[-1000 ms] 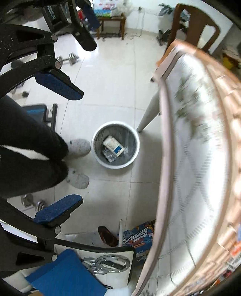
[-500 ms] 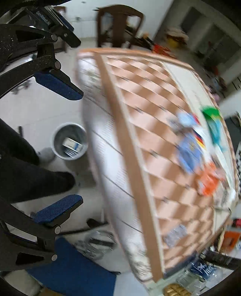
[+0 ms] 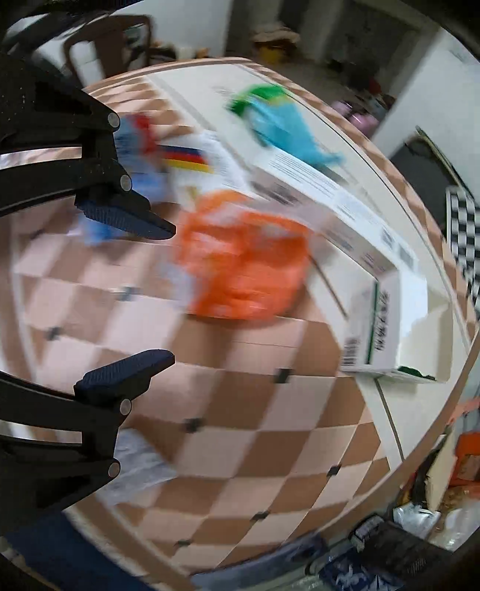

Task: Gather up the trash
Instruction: 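Return both tools to the table and approach the remaining trash, then grasp the red-topped milk carton with the left tool while the right tool grasps the orange bag, then drop the carton and orange bag into the white bin from both tools, then grasp the blue cartoon wrapper with the left tool while the right tool grasps the blister pack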

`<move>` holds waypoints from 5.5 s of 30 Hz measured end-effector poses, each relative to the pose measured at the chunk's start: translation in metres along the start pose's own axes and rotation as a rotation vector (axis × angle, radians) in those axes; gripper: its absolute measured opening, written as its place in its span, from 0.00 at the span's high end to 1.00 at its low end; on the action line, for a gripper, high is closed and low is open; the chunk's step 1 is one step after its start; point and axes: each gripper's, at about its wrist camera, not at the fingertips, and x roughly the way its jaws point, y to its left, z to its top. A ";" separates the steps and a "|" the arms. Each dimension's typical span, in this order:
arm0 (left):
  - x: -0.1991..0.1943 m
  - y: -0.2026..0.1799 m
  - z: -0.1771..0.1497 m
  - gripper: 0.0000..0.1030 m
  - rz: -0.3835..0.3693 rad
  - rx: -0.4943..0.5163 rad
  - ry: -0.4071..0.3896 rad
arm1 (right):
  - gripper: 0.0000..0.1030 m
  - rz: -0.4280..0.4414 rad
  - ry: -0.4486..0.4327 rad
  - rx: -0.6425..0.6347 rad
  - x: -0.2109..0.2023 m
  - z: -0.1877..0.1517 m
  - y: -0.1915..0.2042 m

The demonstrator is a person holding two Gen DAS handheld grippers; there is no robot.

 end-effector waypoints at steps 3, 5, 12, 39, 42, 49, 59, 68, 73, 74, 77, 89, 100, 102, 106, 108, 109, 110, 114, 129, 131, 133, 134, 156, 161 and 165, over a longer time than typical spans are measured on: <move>0.021 -0.001 0.014 0.41 -0.007 -0.025 0.043 | 0.38 0.022 0.041 0.057 0.029 0.031 -0.005; 0.030 0.000 0.019 0.65 -0.029 -0.033 0.071 | 0.40 0.056 0.062 0.082 0.044 0.037 -0.006; 0.020 -0.001 0.017 0.73 0.004 -0.004 0.034 | 0.80 0.076 0.002 0.038 0.044 0.031 0.017; -0.082 0.178 -0.271 0.73 -0.123 0.038 -0.075 | 0.88 0.195 0.034 -0.121 -0.041 -0.390 0.021; -0.043 0.203 -0.306 0.73 -0.128 -0.007 0.015 | 0.88 0.176 0.137 -0.130 0.010 -0.441 0.011; 0.100 0.235 -0.347 0.71 -0.150 -0.085 0.201 | 0.88 0.131 0.284 -0.146 0.156 -0.515 -0.012; 0.263 0.246 -0.355 0.52 -0.162 -0.099 0.261 | 0.86 0.127 0.325 -0.121 0.328 -0.536 -0.037; 0.297 0.275 -0.369 0.04 -0.009 -0.145 0.252 | 0.12 -0.009 0.352 -0.237 0.406 -0.541 -0.046; 0.288 0.274 -0.379 0.04 0.056 -0.111 0.235 | 0.02 -0.095 0.300 -0.389 0.396 -0.539 -0.031; 0.284 0.271 -0.379 0.04 0.064 -0.101 0.233 | 0.02 -0.116 0.294 -0.415 0.393 -0.539 -0.027; 0.274 0.271 -0.381 0.04 0.070 -0.087 0.228 | 0.02 -0.140 0.290 -0.447 0.380 -0.533 -0.020; 0.194 0.264 -0.387 0.04 0.082 -0.080 0.168 | 0.02 -0.139 0.236 -0.531 0.289 -0.519 0.014; 0.059 0.254 -0.401 0.04 0.071 -0.068 0.116 | 0.02 -0.119 0.206 -0.560 0.141 -0.523 0.042; 0.033 0.252 -0.404 0.04 0.074 -0.060 0.108 | 0.02 -0.110 0.209 -0.555 0.109 -0.524 0.047; -0.018 0.250 -0.409 0.04 0.068 -0.068 0.088 | 0.02 -0.092 0.195 -0.556 0.050 -0.526 0.058; -0.045 0.248 -0.406 0.04 0.061 -0.071 0.062 | 0.02 -0.067 0.189 -0.527 0.019 -0.523 0.063; -0.058 0.247 -0.403 0.04 0.063 -0.072 0.044 | 0.02 -0.053 0.188 -0.511 0.007 -0.521 0.064; -0.070 0.246 -0.400 0.04 0.062 -0.071 0.021 | 0.02 -0.039 0.182 -0.490 -0.005 -0.518 0.066; -0.108 0.229 -0.365 0.04 0.062 -0.057 -0.079 | 0.02 0.037 0.130 -0.359 -0.051 -0.489 0.073; -0.062 0.059 -0.146 0.04 0.013 -0.013 -0.129 | 0.01 -0.091 -0.033 -0.014 -0.095 -0.217 -0.068; -0.042 0.032 -0.117 0.05 0.005 -0.003 -0.087 | 0.01 -0.149 0.004 -0.053 -0.078 -0.168 -0.088; -0.020 0.006 -0.090 0.05 -0.007 0.002 -0.049 | 0.01 -0.200 0.045 -0.103 -0.061 -0.129 -0.100; -0.009 -0.008 -0.076 0.05 -0.014 0.004 -0.028 | 0.01 -0.228 0.061 -0.128 -0.053 -0.116 -0.103; 0.044 -0.131 0.007 0.74 -0.065 0.092 0.065 | 0.46 -0.237 0.164 -0.314 0.021 -0.028 -0.084; 0.024 -0.144 0.001 0.87 -0.052 0.186 0.000 | 0.47 -0.188 0.134 -0.272 0.010 -0.027 -0.085; 0.008 -0.136 -0.010 0.93 -0.040 0.198 -0.031 | 0.47 -0.167 0.097 -0.257 -0.003 -0.028 -0.081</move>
